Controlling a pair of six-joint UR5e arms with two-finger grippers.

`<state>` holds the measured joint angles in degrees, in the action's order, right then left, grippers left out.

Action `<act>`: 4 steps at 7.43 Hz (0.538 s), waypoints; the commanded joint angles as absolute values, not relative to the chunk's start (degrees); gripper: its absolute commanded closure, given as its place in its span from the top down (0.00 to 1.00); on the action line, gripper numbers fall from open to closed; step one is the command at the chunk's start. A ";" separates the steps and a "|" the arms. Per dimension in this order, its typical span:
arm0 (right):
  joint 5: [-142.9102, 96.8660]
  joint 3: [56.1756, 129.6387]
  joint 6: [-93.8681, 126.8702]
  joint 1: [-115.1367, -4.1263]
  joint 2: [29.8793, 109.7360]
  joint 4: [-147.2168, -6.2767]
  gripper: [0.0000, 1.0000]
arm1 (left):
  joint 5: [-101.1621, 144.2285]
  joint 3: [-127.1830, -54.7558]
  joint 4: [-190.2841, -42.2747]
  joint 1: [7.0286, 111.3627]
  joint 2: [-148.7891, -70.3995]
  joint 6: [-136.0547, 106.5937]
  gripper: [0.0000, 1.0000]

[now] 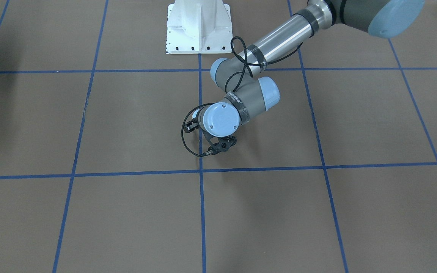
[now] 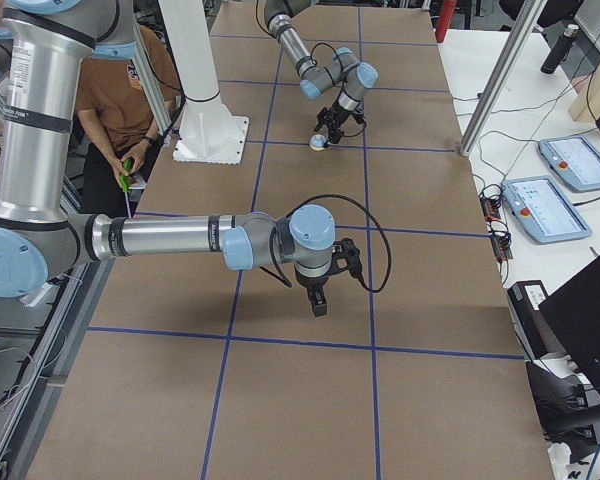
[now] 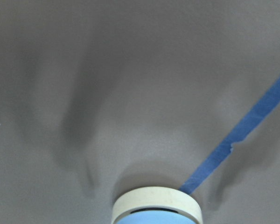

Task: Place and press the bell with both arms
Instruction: 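Lower the bell onto the table and open the left gripper, then withdraw the left arm away from the bell while the right arm approaches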

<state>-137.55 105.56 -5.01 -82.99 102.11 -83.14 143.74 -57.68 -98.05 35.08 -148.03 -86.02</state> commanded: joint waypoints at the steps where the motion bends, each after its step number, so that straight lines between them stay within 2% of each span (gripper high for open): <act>1: -137.64 105.56 -4.92 -82.88 100.65 -83.23 1.00 | 144.40 -62.71 -97.56 36.90 -147.57 -86.22 1.00; 2: -137.64 105.64 -2.31 -82.27 98.98 -83.15 1.00 | 144.32 -68.50 -97.38 38.57 -144.96 -86.39 1.00; 4: -137.20 106.87 10.13 -77.90 94.25 -81.92 1.00 | 143.53 -84.90 -97.38 42.61 -133.92 -85.87 1.00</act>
<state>-137.47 106.09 2.78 -80.61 97.32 -82.81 144.09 -74.64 -97.44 40.21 -140.57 -86.22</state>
